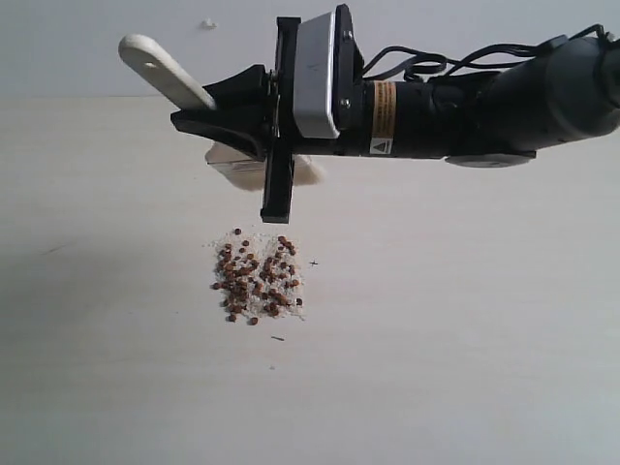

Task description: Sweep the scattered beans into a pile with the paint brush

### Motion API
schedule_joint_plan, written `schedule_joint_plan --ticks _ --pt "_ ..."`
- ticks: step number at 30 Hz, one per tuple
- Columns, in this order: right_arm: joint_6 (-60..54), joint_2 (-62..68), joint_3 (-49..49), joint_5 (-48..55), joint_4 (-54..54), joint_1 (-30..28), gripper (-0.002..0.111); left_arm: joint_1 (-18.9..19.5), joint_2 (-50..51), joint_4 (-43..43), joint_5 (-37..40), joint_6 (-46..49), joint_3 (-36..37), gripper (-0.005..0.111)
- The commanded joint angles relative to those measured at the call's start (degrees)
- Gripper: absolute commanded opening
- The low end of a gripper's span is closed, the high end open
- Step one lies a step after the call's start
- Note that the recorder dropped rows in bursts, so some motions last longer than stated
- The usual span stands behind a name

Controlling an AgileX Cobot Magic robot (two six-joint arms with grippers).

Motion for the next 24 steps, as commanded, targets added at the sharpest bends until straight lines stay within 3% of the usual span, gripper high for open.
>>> schedule_joint_plan --ticks 1,6,24 --pt "3.4 4.7 -6.6 -1.5 -6.6 -1.2 0.0 -0.3 -0.3 0.1 0.4 -0.2 0.2 0.0" --pt "3.9 11.1 -13.9 -1.5 -13.7 -1.2 0.0 -0.3 -0.3 0.1 0.4 -0.2 0.2 0.0" --pt "4.1 23.6 -26.4 -1.5 -13.0 -3.0 0.0 -0.3 -0.3 0.1 0.4 -0.2 0.2 0.0"
